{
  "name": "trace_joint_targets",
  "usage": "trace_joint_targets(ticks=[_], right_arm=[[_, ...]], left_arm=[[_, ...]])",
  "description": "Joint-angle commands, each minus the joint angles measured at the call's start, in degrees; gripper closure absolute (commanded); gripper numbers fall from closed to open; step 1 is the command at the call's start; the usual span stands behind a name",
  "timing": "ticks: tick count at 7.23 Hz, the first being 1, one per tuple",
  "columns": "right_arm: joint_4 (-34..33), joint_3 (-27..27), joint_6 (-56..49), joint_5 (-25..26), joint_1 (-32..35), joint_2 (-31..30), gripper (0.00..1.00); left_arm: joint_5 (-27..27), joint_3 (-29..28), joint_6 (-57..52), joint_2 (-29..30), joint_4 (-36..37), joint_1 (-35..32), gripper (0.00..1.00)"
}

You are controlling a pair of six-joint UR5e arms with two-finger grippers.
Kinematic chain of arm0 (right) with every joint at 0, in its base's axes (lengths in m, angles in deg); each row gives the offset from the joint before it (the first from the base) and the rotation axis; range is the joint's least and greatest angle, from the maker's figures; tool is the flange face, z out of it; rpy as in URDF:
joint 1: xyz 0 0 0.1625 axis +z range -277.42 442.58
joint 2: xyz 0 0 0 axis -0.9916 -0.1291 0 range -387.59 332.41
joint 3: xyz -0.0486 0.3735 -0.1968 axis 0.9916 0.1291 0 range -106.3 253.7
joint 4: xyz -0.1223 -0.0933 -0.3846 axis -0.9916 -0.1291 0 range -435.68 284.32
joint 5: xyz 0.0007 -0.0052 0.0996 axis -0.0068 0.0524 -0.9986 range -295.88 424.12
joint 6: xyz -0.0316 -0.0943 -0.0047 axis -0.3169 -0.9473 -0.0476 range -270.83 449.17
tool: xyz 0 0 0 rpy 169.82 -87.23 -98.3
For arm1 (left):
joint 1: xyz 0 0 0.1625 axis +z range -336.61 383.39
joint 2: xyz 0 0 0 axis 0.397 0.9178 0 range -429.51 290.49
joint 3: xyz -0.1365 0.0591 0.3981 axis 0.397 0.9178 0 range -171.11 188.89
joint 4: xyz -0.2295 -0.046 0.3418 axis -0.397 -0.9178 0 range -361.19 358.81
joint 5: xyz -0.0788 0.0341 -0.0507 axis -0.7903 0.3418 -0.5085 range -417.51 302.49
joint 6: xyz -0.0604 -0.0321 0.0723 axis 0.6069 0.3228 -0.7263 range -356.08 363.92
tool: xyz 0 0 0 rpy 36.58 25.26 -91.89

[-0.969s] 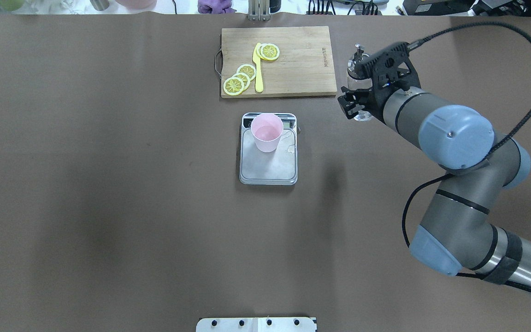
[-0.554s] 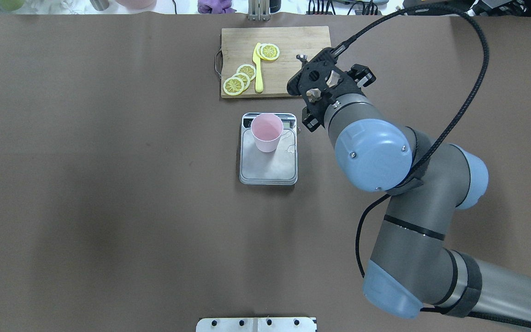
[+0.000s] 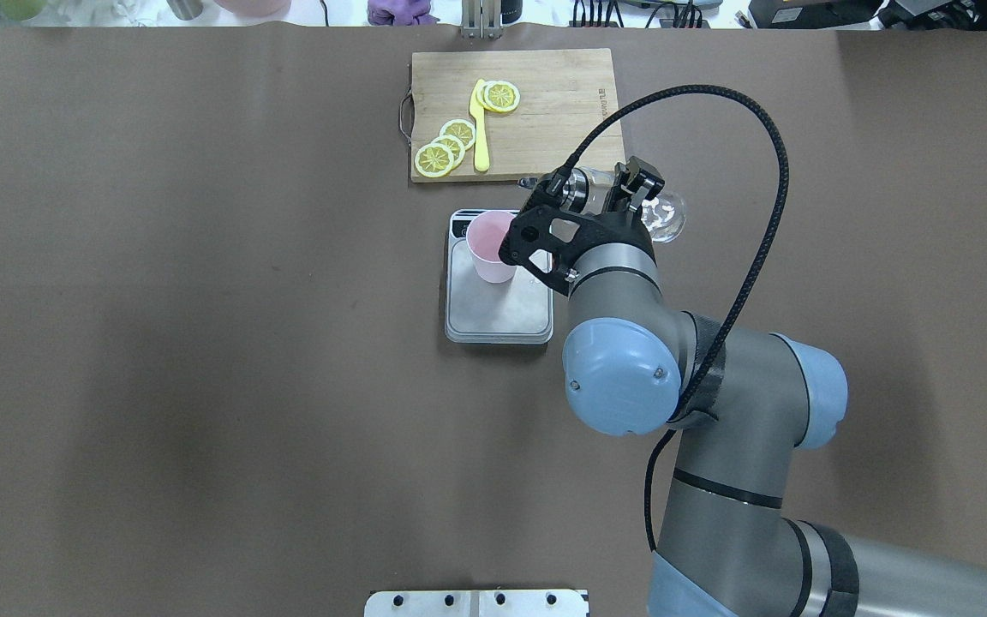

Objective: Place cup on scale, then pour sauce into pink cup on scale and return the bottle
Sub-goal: 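Lift the sauce bottle with the right gripper over the pink cup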

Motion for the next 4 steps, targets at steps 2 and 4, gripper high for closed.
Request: trace_joint_targets(ticks=[2, 4], right_arm=[[-0.3, 5.7, -7.3, 5.7, -0.2, 0.1, 1.0], [-0.3, 9.4, -10.5, 7.7, -0.3, 0.5, 1.0]], left_arm=[[0.0, -2.0, 0.0, 0.2, 0.0, 0.1, 0.01], [0.0, -2.6, -0.3, 0.2, 0.0, 0.1, 0.01]])
